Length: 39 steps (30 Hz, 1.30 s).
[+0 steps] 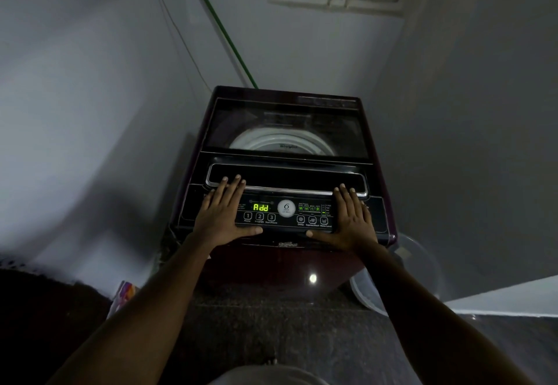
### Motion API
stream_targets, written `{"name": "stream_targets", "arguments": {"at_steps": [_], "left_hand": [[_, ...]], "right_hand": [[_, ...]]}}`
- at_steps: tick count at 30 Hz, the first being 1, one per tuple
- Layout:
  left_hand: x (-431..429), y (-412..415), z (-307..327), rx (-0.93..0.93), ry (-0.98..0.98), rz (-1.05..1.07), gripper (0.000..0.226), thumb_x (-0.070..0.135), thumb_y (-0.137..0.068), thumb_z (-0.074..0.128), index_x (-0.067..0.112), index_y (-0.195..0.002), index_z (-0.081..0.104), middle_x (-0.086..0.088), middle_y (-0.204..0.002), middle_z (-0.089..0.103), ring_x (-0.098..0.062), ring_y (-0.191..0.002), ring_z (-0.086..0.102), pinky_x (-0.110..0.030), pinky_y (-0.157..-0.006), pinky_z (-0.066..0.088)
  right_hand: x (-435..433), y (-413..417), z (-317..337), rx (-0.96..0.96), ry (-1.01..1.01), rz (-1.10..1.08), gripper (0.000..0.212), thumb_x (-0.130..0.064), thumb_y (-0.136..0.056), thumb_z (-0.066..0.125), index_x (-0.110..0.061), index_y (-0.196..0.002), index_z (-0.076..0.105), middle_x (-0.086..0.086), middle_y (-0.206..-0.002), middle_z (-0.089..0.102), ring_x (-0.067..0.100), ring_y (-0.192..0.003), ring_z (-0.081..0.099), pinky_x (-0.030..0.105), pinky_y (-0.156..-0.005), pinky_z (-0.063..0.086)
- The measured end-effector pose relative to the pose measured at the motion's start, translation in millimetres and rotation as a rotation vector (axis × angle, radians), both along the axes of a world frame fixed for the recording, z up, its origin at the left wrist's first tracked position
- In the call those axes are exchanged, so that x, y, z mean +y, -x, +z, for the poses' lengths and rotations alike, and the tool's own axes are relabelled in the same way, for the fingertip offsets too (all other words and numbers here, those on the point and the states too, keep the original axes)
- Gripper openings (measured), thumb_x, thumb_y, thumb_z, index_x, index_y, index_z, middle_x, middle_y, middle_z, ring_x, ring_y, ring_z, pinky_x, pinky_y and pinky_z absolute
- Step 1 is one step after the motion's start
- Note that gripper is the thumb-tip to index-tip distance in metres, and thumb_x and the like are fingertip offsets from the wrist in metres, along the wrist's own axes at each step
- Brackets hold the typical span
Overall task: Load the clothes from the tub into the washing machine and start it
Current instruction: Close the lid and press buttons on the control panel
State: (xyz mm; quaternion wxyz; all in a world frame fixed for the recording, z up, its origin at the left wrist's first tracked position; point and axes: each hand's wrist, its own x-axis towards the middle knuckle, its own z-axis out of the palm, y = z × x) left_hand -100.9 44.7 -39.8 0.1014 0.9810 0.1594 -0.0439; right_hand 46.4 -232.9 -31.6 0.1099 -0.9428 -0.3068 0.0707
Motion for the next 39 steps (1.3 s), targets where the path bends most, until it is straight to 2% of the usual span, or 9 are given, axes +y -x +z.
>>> {"name": "stream_targets", "arguments": {"at_steps": [24,39], "left_hand": [[-0.2,0.0,0.4,0.017,0.001,0.001,0.129,0.096,-0.06,0.036,0.025,-0.151,-0.02,0.008,-0.157,-0.031,-0.016,-0.145,-0.028,-0.047,-0.118,-0.004],[-0.1,0.0,-1.0,0.007,0.012,-0.001,0.129,0.095,-0.06,0.039,0.026,-0.151,-0.019,0.009,-0.157,-0.03,-0.016,-0.145,-0.027,-0.047,-0.117,-0.005]], "right_hand": [[-0.1,0.3,1.6,0.012,0.0,0.004,0.135,-0.097,-0.053,0.041,-0.018,-0.152,-0.005,-0.004,-0.161,-0.012,0.013,-0.145,-0.021,0.039,-0.117,-0.009],[-1.0,-0.1,-0.7,-0.003,-0.006,0.006,0.135,-0.097,-0.053,0.04,-0.017,-0.152,-0.002,-0.002,-0.161,-0.009,0.014,-0.146,-0.018,0.043,-0.119,-0.004]]}}
